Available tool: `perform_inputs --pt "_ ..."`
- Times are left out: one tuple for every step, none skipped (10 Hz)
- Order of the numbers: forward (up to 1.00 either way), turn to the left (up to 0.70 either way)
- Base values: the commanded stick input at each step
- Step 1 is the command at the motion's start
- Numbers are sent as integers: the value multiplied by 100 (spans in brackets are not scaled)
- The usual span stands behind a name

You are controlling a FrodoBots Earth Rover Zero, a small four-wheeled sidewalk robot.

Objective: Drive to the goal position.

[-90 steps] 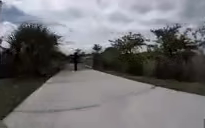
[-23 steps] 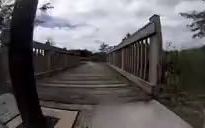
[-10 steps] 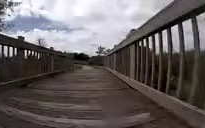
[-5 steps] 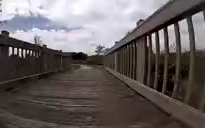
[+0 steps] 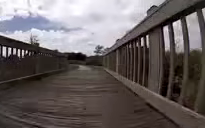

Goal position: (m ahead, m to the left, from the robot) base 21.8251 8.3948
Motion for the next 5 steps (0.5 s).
perform_inputs --pt "85 34" --pt "85 34" --pt "85 34" --pt "85 34" --pt "85 34"
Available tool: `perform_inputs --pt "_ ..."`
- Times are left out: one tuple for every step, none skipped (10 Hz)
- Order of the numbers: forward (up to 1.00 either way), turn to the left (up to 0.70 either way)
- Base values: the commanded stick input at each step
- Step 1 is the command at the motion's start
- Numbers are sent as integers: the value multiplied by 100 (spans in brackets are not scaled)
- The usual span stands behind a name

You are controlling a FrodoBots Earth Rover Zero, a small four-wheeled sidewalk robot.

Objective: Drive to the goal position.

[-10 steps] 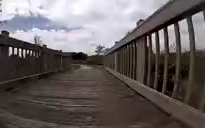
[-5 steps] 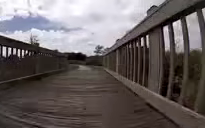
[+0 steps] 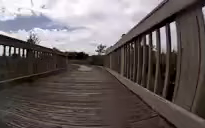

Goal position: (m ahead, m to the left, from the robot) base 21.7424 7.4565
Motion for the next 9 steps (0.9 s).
perform_inputs --pt "85 1" --pt "85 0" --pt "85 0" --pt "85 0" --pt "85 0" --pt "85 0" --pt "85 0" --pt "85 22" --pt "85 34"
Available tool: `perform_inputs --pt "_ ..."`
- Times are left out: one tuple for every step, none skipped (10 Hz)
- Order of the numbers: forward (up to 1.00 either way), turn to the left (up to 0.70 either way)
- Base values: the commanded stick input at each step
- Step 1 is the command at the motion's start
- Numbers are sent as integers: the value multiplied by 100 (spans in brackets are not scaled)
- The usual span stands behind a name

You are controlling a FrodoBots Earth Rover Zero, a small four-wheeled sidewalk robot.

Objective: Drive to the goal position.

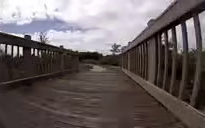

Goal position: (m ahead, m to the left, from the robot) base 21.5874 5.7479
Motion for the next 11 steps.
perform_inputs --pt "85 34" --pt "85 0" --pt "85 0" --pt "85 0" --pt "85 0" --pt "85 0" --pt "85 0" --pt "85 0" --pt "85 0" --pt "85 0" --pt "85 0"
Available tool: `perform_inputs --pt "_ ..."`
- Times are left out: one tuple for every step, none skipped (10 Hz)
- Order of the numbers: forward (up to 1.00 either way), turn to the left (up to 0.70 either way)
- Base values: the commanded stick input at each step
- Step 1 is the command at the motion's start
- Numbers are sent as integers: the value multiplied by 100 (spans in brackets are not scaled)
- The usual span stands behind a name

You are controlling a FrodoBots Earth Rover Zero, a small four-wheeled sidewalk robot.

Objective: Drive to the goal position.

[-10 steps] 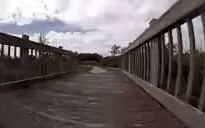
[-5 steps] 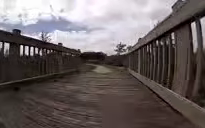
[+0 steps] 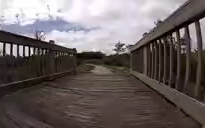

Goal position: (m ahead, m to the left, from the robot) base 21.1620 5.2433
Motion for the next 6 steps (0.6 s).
perform_inputs --pt "85 0" --pt "85 0" --pt "85 0" --pt "85 0" --pt "85 0" --pt "85 0"
